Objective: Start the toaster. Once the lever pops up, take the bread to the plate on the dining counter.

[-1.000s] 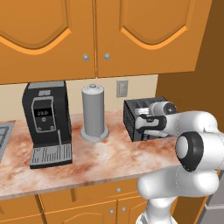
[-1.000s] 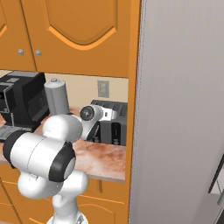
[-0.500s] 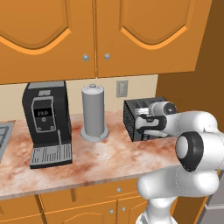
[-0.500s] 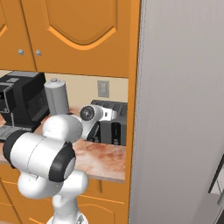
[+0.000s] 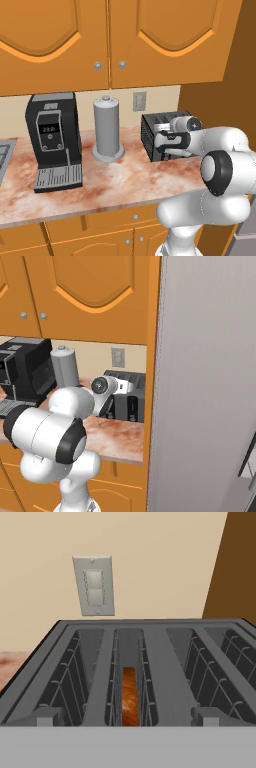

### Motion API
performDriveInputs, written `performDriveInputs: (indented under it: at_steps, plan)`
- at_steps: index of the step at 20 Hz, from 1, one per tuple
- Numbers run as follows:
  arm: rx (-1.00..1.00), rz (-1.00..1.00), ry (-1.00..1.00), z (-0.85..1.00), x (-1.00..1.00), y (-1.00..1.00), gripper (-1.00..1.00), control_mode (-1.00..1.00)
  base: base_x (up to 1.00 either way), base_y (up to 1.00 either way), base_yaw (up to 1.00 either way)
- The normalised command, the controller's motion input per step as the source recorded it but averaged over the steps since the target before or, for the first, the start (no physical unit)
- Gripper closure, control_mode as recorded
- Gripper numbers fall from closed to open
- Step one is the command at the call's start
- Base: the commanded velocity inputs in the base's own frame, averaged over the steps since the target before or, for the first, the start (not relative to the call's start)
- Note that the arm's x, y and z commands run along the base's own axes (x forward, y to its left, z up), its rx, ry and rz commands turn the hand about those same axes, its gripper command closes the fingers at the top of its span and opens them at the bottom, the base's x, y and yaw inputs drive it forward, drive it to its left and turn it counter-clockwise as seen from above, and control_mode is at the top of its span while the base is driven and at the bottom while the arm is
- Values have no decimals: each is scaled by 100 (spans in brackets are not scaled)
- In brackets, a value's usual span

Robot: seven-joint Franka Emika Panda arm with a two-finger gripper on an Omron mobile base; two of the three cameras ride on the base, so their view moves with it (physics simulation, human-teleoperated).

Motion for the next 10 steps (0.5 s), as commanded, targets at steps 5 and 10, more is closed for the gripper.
performDriveInputs:
  at_steps: [5,10]
  plan:
    - [0,0,0,0,0,0,-100,-100,0,0,0]
    - [0,0,0,0,0,0,-100,-100,0,0,0]
